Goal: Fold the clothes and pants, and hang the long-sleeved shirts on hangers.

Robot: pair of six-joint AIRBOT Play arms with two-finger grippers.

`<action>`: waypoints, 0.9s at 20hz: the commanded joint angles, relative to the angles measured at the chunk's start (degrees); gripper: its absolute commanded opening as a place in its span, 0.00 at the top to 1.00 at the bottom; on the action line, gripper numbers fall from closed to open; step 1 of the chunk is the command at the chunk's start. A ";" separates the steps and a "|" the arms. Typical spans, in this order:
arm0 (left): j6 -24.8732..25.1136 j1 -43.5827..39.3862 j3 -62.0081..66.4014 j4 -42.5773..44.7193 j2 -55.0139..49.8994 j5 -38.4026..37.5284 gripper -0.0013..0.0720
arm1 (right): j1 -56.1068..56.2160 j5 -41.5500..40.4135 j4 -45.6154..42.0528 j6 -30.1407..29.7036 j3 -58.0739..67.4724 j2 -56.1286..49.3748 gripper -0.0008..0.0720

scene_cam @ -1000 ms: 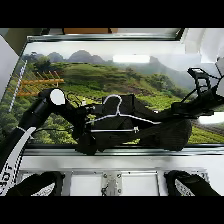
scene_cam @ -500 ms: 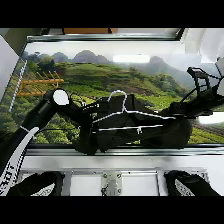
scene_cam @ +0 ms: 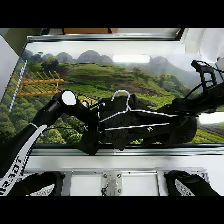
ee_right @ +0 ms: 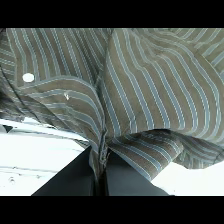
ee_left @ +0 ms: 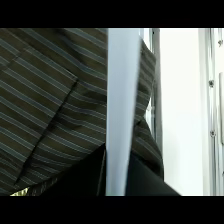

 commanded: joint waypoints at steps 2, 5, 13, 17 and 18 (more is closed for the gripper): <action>-2.47 3.23 0.00 -0.92 -0.35 -2.03 0.96 | -0.02 1.33 -4.92 0.00 0.50 0.24 0.96; -3.30 5.62 -0.02 -0.92 -0.35 -2.99 0.96 | -0.04 1.46 -6.38 0.00 0.50 0.24 0.96; -1.60 1.46 -0.02 -0.92 -0.37 -0.44 0.96 | 0.02 -4.35 -3.65 0.48 0.50 0.22 0.96; -1.62 -1.38 -0.02 -1.36 -0.42 3.45 0.96 | 0.02 -7.80 2.99 0.50 0.50 0.22 0.96; -1.62 -2.01 -0.02 -1.38 -0.42 4.22 0.96 | 0.09 -8.68 5.20 0.50 0.50 0.20 0.96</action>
